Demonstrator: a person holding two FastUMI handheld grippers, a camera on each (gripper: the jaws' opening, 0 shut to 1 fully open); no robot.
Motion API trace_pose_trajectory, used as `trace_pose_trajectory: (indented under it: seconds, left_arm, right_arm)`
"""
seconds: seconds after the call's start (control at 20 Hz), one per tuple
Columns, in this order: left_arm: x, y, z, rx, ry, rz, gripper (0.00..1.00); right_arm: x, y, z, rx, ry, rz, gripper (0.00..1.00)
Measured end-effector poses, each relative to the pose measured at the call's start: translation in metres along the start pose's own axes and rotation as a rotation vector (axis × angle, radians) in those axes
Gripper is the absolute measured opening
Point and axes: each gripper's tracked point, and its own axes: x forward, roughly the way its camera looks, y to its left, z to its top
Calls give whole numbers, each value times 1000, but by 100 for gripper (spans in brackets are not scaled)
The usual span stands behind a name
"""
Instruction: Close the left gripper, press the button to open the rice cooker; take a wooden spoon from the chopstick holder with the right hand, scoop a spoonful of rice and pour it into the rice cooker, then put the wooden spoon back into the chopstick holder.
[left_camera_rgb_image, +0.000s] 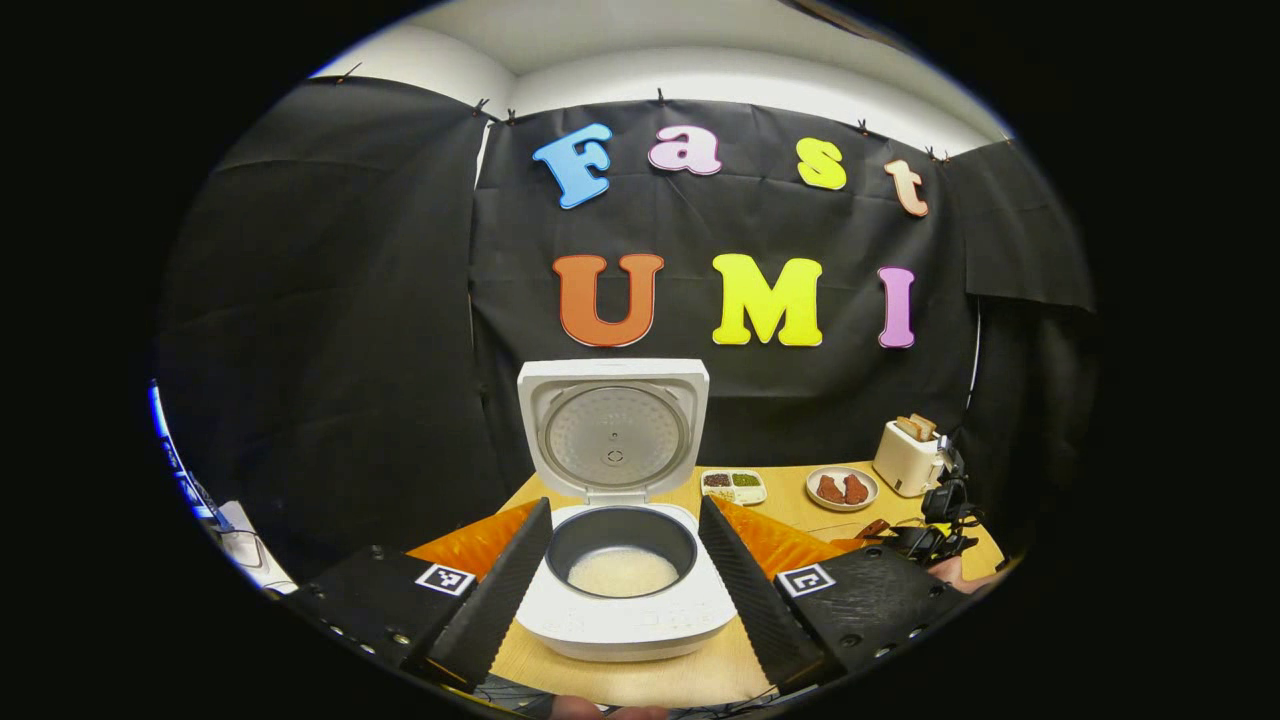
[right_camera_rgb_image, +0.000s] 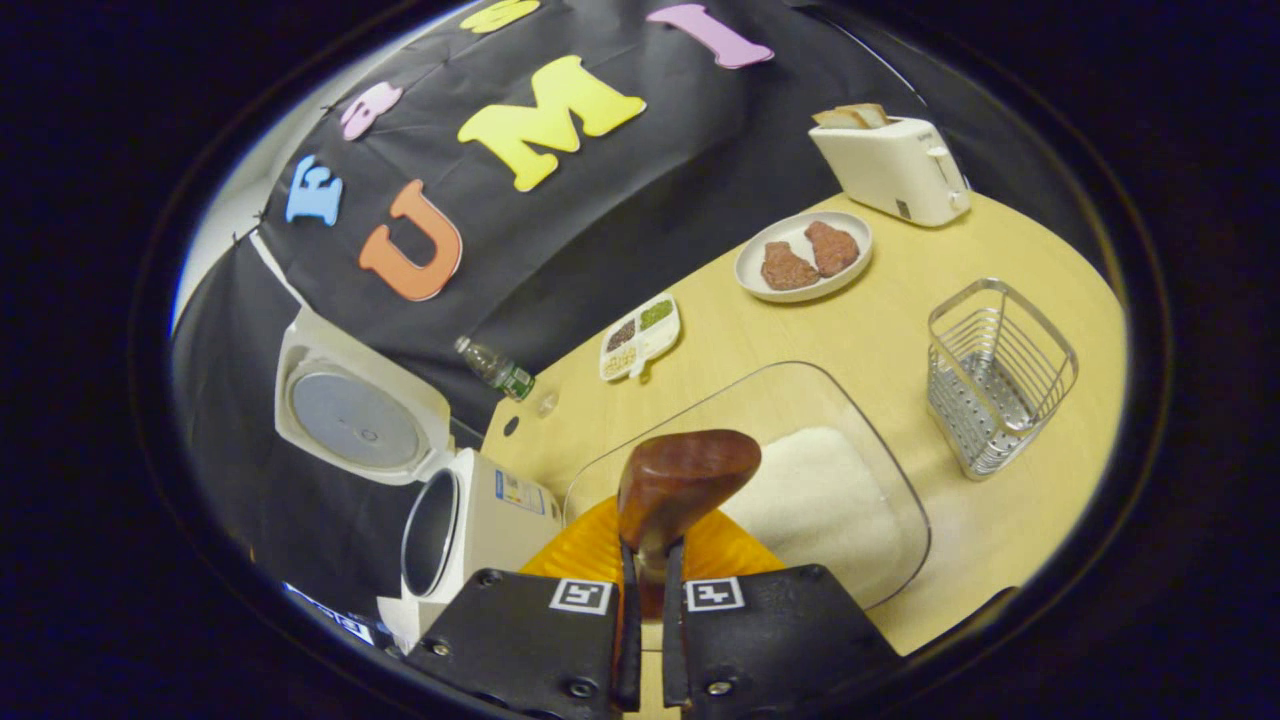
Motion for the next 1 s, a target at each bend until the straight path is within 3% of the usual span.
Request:
trace_pose_trajectory:
  seconds: [0.5,0.6,0.65,0.7,0.95,1.0]
  left_arm:
    - [-3,-38,12,-17,-24,31,94]
    - [-6,-38,14,-16,-36,47,94]
    - [-8,-38,16,-20,-43,58,84]
    - [-9,-37,17,-25,-47,66,94]
    - [-19,-23,25,-30,-78,114,94]
    - [-21,-16,28,-37,-89,128,84]
  right_arm:
    - [-58,-17,81,246,-79,124,13]
    - [-70,-8,93,251,-78,161,13]
    - [-75,-1,99,247,-79,178,13]
    - [-79,7,104,243,-77,195,13]
    - [-81,68,115,270,-57,283,13]
    - [-79,85,116,272,-47,305,13]
